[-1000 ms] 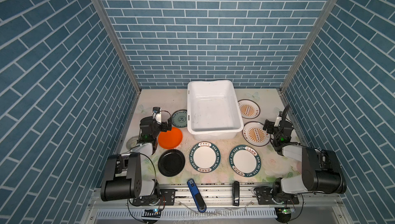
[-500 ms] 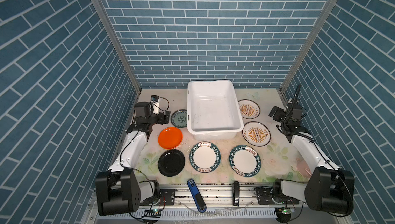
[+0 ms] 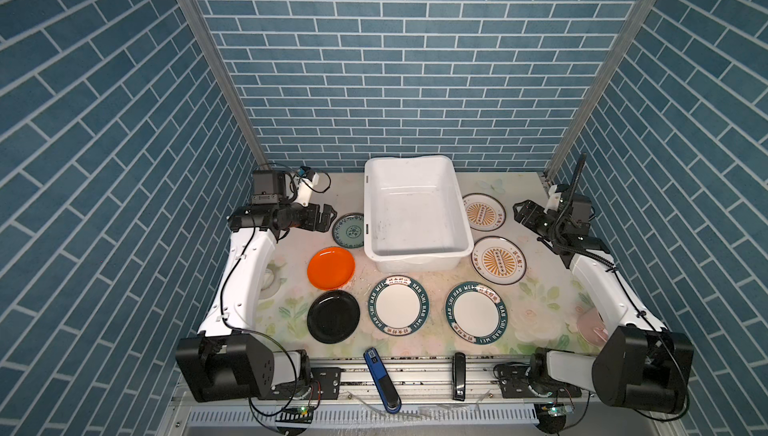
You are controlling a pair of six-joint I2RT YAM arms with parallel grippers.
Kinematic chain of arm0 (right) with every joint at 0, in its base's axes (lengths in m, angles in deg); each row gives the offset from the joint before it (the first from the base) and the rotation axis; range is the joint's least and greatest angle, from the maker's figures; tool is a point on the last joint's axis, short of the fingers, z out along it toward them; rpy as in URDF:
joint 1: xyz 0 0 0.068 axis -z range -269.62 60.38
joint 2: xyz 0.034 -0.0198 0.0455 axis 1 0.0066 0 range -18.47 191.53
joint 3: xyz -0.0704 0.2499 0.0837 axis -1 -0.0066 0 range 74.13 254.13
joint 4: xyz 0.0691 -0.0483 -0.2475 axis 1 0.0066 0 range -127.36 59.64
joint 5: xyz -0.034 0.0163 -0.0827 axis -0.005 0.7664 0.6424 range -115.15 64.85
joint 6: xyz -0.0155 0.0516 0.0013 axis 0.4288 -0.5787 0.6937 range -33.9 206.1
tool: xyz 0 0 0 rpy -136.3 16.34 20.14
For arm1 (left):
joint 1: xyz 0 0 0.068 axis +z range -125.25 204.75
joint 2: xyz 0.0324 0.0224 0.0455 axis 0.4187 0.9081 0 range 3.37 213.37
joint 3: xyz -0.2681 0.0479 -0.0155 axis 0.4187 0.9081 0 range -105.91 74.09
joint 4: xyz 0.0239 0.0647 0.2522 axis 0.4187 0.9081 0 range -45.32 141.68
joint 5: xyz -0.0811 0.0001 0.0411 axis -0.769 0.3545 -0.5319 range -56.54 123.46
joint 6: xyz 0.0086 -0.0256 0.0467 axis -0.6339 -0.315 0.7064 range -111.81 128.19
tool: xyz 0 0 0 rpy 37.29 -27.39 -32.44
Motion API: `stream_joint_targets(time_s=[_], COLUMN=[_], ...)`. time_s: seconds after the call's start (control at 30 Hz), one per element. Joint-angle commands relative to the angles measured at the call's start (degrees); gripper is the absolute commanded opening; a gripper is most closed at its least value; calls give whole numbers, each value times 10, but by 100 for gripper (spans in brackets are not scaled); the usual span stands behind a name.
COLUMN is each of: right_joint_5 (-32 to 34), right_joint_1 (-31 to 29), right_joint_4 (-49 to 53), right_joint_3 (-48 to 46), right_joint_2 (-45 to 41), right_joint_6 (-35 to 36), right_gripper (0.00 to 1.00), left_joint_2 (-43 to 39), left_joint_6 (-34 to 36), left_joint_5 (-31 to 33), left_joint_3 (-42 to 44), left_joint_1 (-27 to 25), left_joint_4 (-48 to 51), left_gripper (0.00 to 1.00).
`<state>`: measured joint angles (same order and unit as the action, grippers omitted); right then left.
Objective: Place the plates into the plastic bin on the countertop
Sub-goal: 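Raise the left arm over the bin while the right gripper reaches toward the sunburst plate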
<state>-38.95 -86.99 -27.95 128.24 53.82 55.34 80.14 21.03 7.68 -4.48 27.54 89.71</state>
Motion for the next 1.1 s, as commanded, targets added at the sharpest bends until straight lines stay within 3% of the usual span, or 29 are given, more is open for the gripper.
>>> stream_joint_targets(time_s=[0.0, 0.27, 0.6, 1.07], right_joint_5=[-28, -72, -116, -160], right_joint_1=[2, 13, 31, 70], right_joint_4=[46, 79, -3, -48], right_joint_3=[15, 31, 18, 128], right_joint_2=[12, 33, 159, 328], right_joint_6=[-16, -26, -77, -73], right_gripper=[78, 72, 70, 61], left_joint_2=[17, 57, 76, 93], left_joint_6=[45, 77, 69, 42], left_joint_5=[-47, -58, -81, -114], left_joint_3=[-45, -135, -174, -178], left_joint_1=[-19, -95, -98, -97], left_joint_4=[99, 180, 205, 195], left_gripper=[100, 100, 100, 100])
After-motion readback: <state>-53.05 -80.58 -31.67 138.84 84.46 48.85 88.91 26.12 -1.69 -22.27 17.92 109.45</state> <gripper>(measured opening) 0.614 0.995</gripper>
